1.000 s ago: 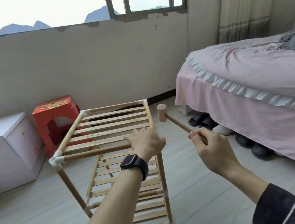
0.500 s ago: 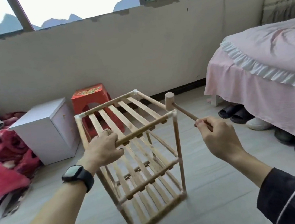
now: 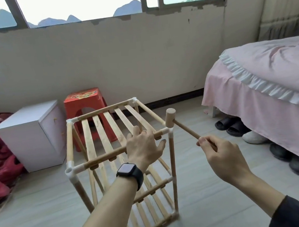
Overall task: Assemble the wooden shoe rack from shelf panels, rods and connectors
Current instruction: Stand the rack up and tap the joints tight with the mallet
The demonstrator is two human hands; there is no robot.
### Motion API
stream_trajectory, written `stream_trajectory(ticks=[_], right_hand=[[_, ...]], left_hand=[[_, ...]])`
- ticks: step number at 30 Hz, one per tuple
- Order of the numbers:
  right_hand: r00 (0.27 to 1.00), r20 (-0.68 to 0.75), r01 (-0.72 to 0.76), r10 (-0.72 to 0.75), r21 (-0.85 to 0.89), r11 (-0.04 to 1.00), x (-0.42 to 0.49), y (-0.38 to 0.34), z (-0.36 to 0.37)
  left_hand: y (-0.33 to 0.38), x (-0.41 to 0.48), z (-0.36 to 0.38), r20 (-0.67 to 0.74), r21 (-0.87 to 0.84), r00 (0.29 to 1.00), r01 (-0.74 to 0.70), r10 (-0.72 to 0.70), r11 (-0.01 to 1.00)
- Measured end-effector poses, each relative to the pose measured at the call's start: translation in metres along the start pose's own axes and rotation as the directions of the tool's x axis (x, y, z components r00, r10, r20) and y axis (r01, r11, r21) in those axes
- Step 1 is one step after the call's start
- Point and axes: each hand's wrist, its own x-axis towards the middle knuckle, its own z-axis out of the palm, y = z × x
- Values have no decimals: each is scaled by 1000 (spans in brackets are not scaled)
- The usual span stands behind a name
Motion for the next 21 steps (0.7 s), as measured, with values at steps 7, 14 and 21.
stream_trajectory(ticks=[7, 14, 21], right_hand=[[978, -128, 159, -165, -50, 986, 0, -12, -19], [977, 97, 204, -189, -184, 962, -1, -12, -14], [955, -87, 277, -285, -89, 957, 0, -23, -14]], left_hand=[[-8, -12, 12, -351, -66, 934, 52, -72, 996], [-7, -14, 16, -335, -73, 932, 125, -142, 990], [-7, -15, 17, -395, -94, 910, 95, -124, 991]])
